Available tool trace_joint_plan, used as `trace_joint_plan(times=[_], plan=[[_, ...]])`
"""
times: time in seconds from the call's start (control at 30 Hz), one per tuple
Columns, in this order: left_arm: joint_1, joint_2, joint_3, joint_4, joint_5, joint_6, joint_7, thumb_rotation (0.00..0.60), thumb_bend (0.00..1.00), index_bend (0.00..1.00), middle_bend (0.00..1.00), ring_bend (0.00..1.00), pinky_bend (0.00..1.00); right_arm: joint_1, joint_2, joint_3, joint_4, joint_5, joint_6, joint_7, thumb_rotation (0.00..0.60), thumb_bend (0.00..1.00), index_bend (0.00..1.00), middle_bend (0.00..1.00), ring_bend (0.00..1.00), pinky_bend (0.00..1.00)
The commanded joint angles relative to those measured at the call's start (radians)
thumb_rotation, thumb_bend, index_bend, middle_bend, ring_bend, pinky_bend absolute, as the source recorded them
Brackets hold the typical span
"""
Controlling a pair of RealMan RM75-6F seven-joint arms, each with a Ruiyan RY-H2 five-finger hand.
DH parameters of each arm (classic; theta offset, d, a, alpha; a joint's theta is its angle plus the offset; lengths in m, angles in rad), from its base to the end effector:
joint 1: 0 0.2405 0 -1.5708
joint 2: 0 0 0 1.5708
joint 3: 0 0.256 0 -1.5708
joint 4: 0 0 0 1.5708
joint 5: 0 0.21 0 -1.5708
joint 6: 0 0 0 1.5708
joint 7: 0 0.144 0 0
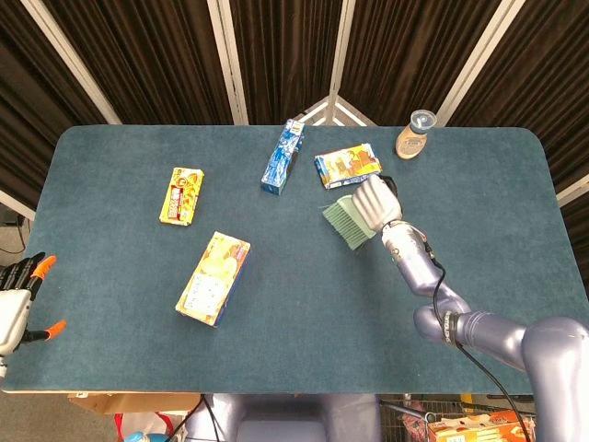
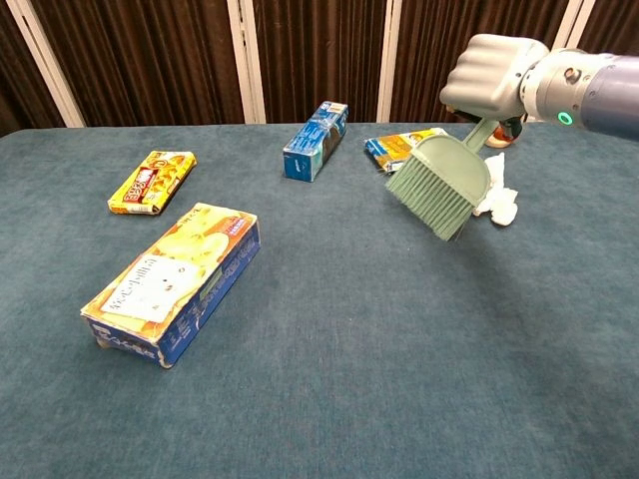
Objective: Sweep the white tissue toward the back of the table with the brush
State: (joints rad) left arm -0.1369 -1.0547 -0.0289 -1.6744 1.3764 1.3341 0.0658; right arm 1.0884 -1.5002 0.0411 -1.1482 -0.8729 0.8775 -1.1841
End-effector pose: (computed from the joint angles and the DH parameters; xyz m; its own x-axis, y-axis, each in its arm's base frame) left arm -0.3202 0.1899 0.1579 0.4352 0.1563 0.8866 0.8924 0.0552 -0.4478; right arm -0.1297 -0.4522 0.0299 0.9803 0.1958 0.0248 0.0365 -0.3033 0.9522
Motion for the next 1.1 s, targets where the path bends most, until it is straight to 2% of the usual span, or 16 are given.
trace_joint_plan(times=[0.03,0.3,0.5,0.63,0.8,1.1], plan=[[0.003,0.002,0.002,-0.003,0.001,0.004,0.002,0.6,0.0,0.0,0.0,0.0,0.0,-0.004,-0.029,-0.011,0.077,0.033,-0.008,-0.029,0.6,0.73,0.84,1.0,1.0,0.97],[0.008,0.002,0.006,-0.009,0.011,0.014,0.008,0.6,0.0,0.0,0.0,0.0,0.0,-0.034,-0.001,-0.011,0.154,0.082,0.017,-0.064,0.6,0.73,0.84,1.0,1.0,0.97],[0.007,-0.002,0.005,-0.009,0.019,0.019,0.011,0.6,0.0,0.0,0.0,0.0,0.0,-0.06,0.068,-0.007,0.116,0.088,0.063,-0.081,0.6,0.73,0.84,1.0,1.0,0.97],[0.005,-0.004,0.005,-0.008,0.025,0.021,0.011,0.6,0.0,0.0,0.0,0.0,0.0,-0.078,0.14,0.007,0.039,0.082,0.111,-0.073,0.6,0.73,0.84,1.0,1.0,0.97],[0.002,-0.007,0.004,-0.006,0.034,0.023,0.012,0.6,0.0,0.0,0.0,0.0,0.0,-0.11,0.248,0.029,-0.12,0.065,0.167,-0.022,0.6,0.73,0.85,1.0,1.0,0.97],[0.002,-0.012,0.007,-0.001,0.054,0.033,0.011,0.6,0.0,0.0,0.0,0.0,0.0,-0.217,0.386,0.003,-0.405,-0.052,0.285,0.116,0.6,0.73,0.87,1.0,1.0,0.97]])
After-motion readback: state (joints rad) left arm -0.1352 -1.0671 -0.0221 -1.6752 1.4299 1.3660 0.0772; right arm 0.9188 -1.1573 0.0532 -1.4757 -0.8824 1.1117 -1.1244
